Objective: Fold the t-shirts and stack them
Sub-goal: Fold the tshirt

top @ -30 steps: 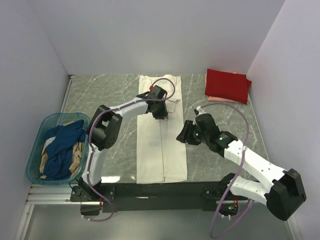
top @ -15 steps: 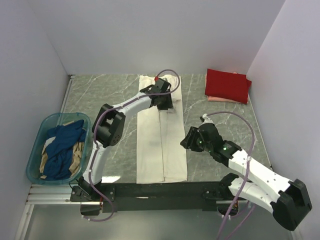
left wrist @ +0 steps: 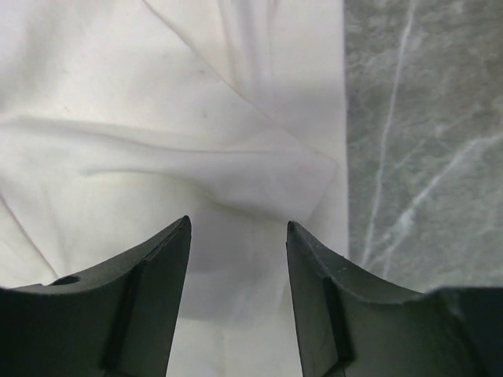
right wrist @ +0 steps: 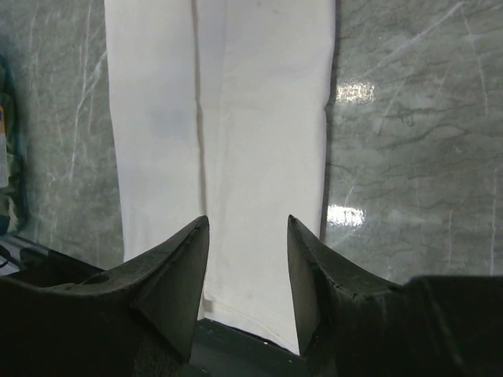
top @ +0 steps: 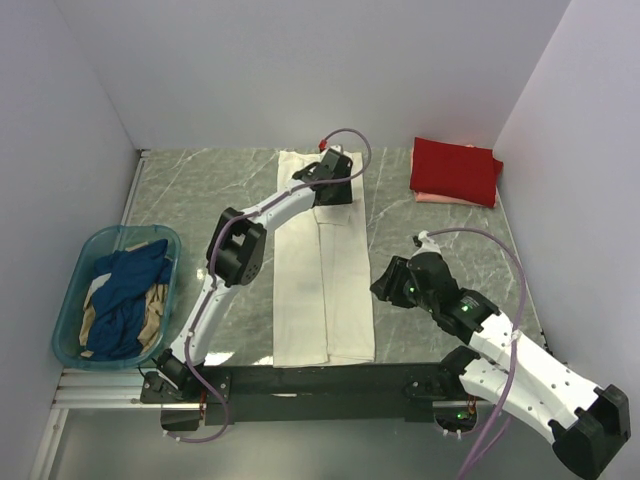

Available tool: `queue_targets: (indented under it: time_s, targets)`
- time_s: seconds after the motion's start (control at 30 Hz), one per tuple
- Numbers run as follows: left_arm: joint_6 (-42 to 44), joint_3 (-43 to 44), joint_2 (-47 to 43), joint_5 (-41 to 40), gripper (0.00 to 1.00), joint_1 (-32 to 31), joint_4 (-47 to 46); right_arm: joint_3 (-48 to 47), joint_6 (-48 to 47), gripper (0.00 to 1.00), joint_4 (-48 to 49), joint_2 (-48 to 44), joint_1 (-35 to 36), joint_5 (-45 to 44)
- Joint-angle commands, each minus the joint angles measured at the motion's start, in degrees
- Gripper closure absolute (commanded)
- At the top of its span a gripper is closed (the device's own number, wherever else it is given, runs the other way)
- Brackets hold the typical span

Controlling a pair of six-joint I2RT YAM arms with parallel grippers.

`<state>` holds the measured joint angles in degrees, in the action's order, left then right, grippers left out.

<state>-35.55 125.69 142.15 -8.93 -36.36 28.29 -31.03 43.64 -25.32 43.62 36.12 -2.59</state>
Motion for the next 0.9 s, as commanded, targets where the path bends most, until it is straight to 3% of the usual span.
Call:
queue_targets:
  time_s: [0.0,0.53,0.87]
  targets:
    - [5.48,2.98,0.59,-5.39,0.42,-0.99,-2.80,-0.79,-0.92,0.48,-1.92,-2.39,-0.17,-2.86]
    - [14.98,4.92,3.31,-16.55,0.42,-6.18,-7.81,0.62,-0.92,0.48,-1.40,-2.66,-0.17,-2.95]
    - [17.44,5.27,5.51,-19.54,0.50,-6.18,-11.68,0.88,-1.01,0.48,-1.40,-2.75,-0.35,-2.60]
